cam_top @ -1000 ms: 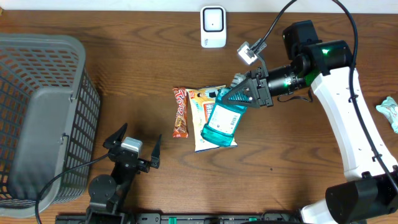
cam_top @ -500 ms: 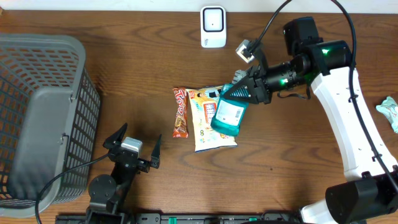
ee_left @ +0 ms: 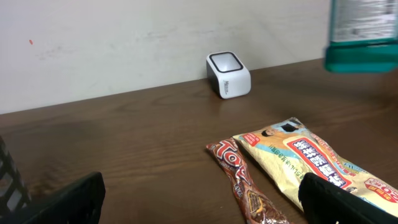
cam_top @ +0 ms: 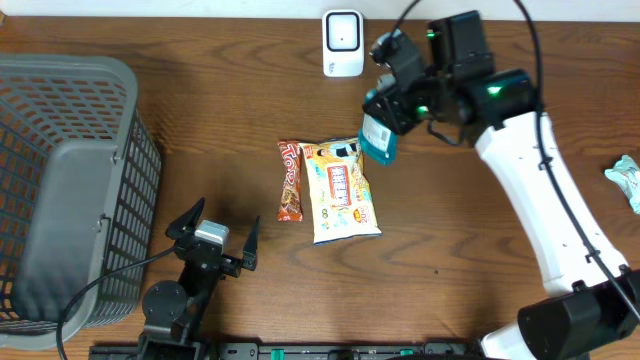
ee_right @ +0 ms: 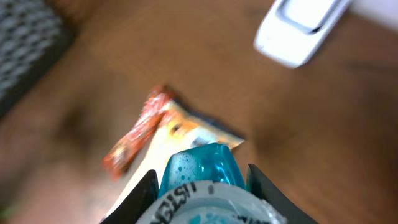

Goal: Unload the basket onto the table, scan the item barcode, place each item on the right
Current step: 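Raise the bottle up to the white scanner window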

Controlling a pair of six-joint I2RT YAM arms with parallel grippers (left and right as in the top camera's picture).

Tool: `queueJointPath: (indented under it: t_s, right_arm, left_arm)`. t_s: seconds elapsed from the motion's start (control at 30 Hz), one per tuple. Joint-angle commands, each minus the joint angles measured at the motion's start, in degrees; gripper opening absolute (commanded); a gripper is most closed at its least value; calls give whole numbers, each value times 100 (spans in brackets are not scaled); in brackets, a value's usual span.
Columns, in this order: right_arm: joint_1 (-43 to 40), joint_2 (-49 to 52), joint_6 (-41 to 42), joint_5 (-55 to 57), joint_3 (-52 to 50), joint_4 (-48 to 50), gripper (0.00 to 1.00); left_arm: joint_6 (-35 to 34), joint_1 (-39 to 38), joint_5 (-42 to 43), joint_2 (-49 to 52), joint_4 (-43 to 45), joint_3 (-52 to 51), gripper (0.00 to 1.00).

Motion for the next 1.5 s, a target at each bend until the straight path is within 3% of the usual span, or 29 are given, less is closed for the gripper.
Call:
queueJointPath:
  t_s: [0.0, 0.2, 0.43, 0.73, 0.97, 1.1, 1.37, 1.47]
  right_arm:
    - [415, 79, 411, 1993, 50, 444, 8]
    - [857, 656, 402, 4118, 50, 1401, 11]
    - [1012, 1419, -94, 5082, 50, 2697, 11]
    - [1165, 2282, -1405, 5880, 50, 4896, 13]
    - [1340, 3080, -3169, 6439, 199, 6918, 12]
    - [1373, 3751, -3821, 6572, 931, 7136, 11]
    - [1425, 5379, -4839, 7125, 3392, 7075, 9]
    - [1421, 5584, -5084, 7003, 3624, 6994, 11]
  left_arm:
    - [55, -17, 11, -7, -173, -107, 99]
    - [55, -17, 11, -7, -173, -107, 99]
    - [55, -17, 11, -7, -173, -107, 99]
    - [55, -17, 11, -7, -173, -107, 99]
    - [55, -17, 11, -7, -173, -107, 99]
    - [52, -17, 11, -7, -173, -107, 99]
    - [55, -17, 11, -7, -173, -107, 99]
    - [55, -17, 11, -7, -173, -107, 99]
